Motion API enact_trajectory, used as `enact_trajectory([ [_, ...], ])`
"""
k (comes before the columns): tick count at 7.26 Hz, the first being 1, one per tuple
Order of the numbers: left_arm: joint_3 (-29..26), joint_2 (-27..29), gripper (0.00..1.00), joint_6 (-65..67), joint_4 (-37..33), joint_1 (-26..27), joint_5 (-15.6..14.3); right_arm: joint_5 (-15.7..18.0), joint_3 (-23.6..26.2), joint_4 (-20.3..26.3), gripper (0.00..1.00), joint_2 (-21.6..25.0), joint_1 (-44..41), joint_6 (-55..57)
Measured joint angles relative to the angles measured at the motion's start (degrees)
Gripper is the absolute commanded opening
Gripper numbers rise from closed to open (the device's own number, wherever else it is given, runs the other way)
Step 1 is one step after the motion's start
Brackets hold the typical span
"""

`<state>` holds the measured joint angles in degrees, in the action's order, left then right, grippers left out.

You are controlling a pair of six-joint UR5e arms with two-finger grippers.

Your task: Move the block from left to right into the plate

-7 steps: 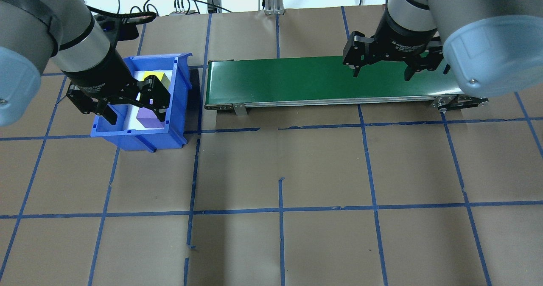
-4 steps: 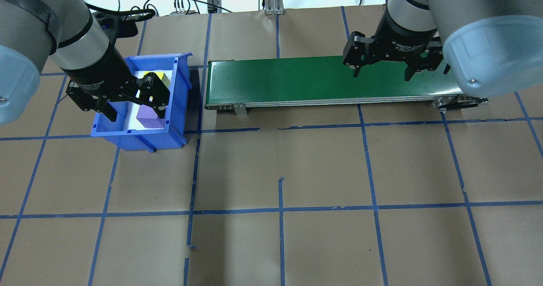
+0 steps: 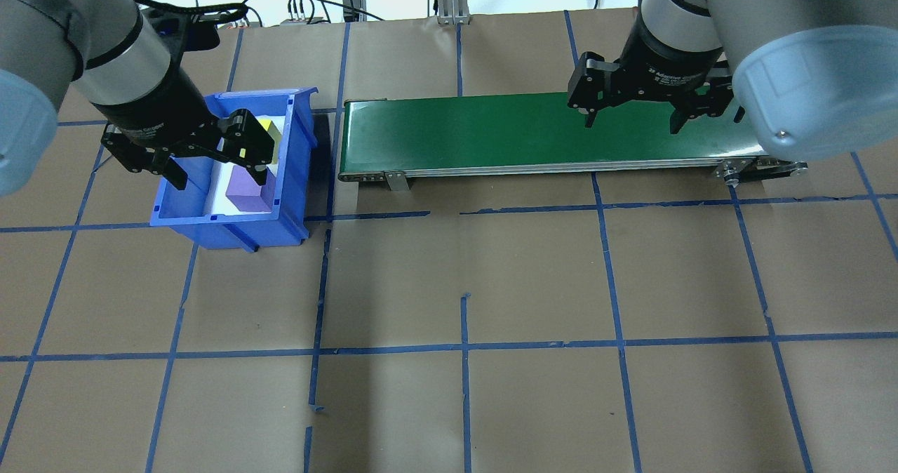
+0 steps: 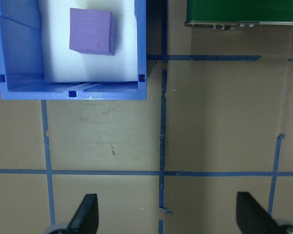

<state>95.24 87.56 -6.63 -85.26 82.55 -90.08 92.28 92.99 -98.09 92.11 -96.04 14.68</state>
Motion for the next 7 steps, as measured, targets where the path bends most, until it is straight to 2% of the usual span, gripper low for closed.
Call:
enact_trajectory([
  [3,0.0,5.6,1.0,-11.6,7.0,-7.4,0.1,0.1,0.0,0.0,1.0,0.0,0.0,0.0],
  [7,0.7,12.9,1.0,-12.6,11.9,-9.1,0.3,0.1,0.0,0.0,1.0,0.0,0.0,0.0],
])
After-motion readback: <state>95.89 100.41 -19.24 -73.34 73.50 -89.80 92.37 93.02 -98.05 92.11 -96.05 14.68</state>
